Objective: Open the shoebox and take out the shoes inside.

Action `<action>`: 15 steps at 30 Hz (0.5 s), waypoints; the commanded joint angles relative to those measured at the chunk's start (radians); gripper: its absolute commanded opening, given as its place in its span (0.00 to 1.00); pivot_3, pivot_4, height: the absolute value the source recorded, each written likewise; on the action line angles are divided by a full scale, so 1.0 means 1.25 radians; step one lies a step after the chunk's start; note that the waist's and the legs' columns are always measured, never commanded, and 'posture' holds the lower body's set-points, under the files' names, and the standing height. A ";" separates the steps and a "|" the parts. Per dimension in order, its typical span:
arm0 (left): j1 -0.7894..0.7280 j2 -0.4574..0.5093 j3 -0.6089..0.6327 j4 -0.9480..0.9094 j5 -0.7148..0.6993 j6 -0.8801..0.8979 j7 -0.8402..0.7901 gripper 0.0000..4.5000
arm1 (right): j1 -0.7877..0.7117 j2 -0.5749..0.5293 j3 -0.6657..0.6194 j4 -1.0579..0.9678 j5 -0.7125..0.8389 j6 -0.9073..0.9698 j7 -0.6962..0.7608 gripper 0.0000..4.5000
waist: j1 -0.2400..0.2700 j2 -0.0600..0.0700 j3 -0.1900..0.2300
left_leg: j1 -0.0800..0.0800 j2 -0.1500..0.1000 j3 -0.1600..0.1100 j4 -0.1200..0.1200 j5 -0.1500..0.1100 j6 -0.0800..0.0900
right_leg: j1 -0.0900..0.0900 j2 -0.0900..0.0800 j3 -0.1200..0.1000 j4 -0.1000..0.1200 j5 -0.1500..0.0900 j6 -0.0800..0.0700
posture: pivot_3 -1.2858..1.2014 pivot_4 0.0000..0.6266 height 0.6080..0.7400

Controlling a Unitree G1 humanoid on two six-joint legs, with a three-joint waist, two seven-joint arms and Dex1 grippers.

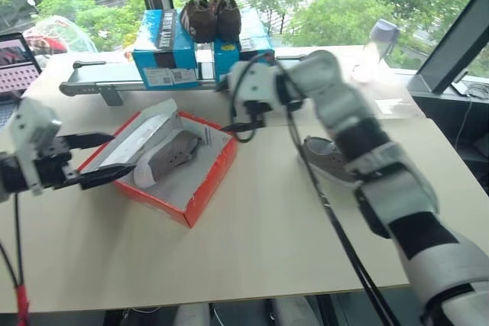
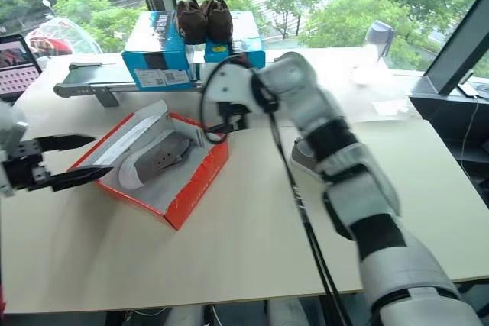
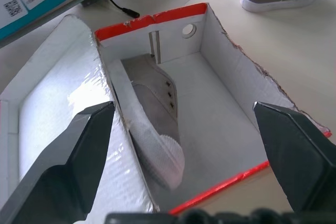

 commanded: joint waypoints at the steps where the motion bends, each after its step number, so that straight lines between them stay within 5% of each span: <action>1: 0.049 -0.016 0.111 -0.086 -0.030 0.042 0.020 1.00 | -0.047 0.050 0.024 0.125 -0.067 -0.126 -0.073 0.99 | 0.006 0.000 0.000 | 0.000 0.000 0.000 0.000 0.000 0.000 | 0.000 0.000 0.000 0.000 0.000 0.000 | 0.52 0.24 1.00; 15: 0.121 -0.046 0.212 -0.180 -0.087 0.107 0.076 1.00 | -0.095 0.146 0.059 0.324 -0.244 -0.161 -0.383 0.99 | 0.003 -0.002 0.000 | 0.002 0.000 0.000 -0.001 0.000 -0.001 | 0.001 0.000 0.000 0.000 0.000 0.000 | 0.52 0.24 1.00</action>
